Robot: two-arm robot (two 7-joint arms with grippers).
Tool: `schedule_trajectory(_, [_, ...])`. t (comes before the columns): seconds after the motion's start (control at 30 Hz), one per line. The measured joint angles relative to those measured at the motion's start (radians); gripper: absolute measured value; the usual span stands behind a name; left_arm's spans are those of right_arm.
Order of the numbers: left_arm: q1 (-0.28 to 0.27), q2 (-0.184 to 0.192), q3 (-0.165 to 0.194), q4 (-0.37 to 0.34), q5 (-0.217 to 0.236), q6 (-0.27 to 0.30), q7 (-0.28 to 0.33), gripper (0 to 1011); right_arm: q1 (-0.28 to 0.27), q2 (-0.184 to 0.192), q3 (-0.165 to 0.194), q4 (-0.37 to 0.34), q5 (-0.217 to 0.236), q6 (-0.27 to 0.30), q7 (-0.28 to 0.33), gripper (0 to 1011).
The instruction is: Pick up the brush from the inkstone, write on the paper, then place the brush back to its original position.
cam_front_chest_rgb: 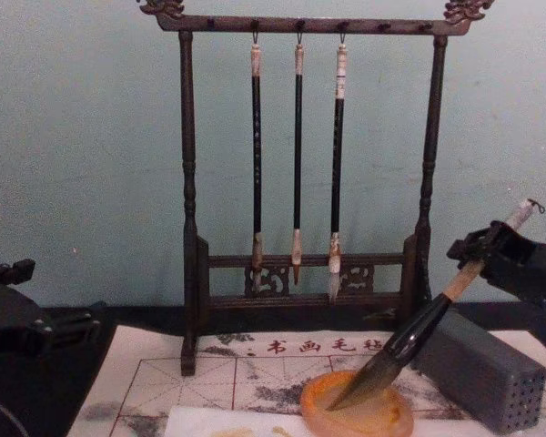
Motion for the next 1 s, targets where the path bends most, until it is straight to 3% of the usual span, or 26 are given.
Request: schedule_trajectory(1.0, [0.0,0.0,0.0,0.0,0.0,0.0,0.0,1001,0.066,0.002,-0.035,0.124,0.083,-0.026,-0.03,179])
